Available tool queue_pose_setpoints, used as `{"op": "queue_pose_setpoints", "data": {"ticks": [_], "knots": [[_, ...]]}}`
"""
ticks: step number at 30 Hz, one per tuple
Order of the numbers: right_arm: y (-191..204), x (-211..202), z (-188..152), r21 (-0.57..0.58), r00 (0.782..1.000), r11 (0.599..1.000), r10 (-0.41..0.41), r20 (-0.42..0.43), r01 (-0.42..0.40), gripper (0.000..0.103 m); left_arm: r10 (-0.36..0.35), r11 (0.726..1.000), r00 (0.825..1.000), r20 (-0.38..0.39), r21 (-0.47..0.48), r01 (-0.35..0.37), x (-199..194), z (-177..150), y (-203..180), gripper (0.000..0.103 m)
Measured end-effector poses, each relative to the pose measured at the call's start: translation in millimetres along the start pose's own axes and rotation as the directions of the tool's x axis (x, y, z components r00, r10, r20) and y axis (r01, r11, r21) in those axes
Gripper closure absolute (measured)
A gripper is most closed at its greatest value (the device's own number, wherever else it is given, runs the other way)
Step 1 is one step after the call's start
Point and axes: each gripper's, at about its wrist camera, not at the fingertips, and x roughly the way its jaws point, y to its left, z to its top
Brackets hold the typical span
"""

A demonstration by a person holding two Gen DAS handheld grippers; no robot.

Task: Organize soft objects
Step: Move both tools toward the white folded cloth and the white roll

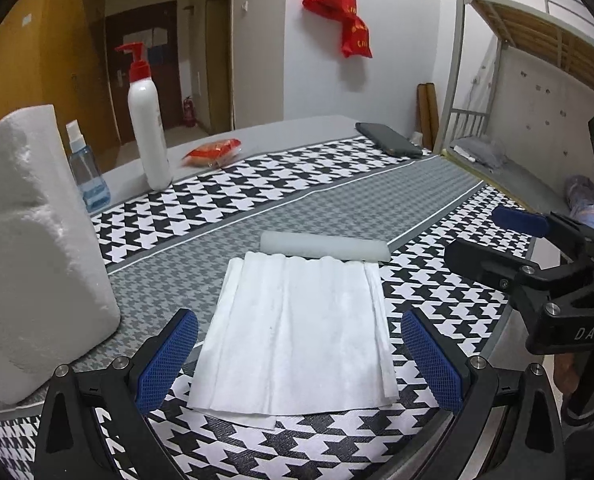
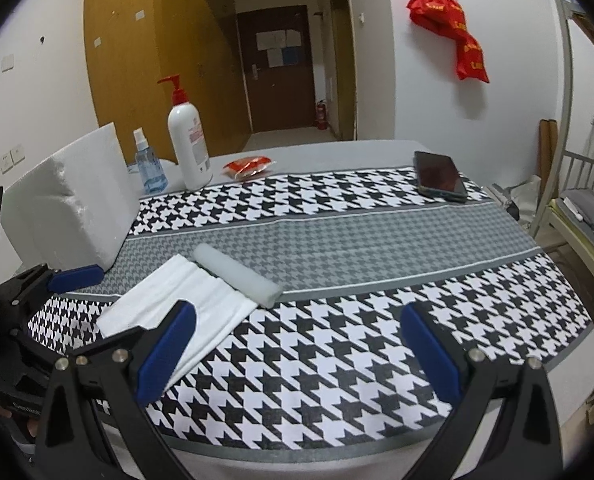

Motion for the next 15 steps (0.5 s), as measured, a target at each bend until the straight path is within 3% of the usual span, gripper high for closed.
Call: {"op": "queue_pose_setpoints", "data": {"ticks": [7, 15], "knots": [[-0.5, 9.3, 6.8, -0.012, 0.996, 0.996, 0.085, -0.007, -0.085, 0.000, 0.011, 1.000, 1.000, 0.018, -0.012, -0.010, 0.4, 2.9, -0.2, 0.003], [-5.2, 18.3, 13.8, -0.013, 0.998, 0.998, 0.069, -0.016, -0.069, 0.000, 0.021, 1.000, 1.000, 0.008, -0.015, -0.021, 6.6, 5.8, -2.7, 0.003]]}}
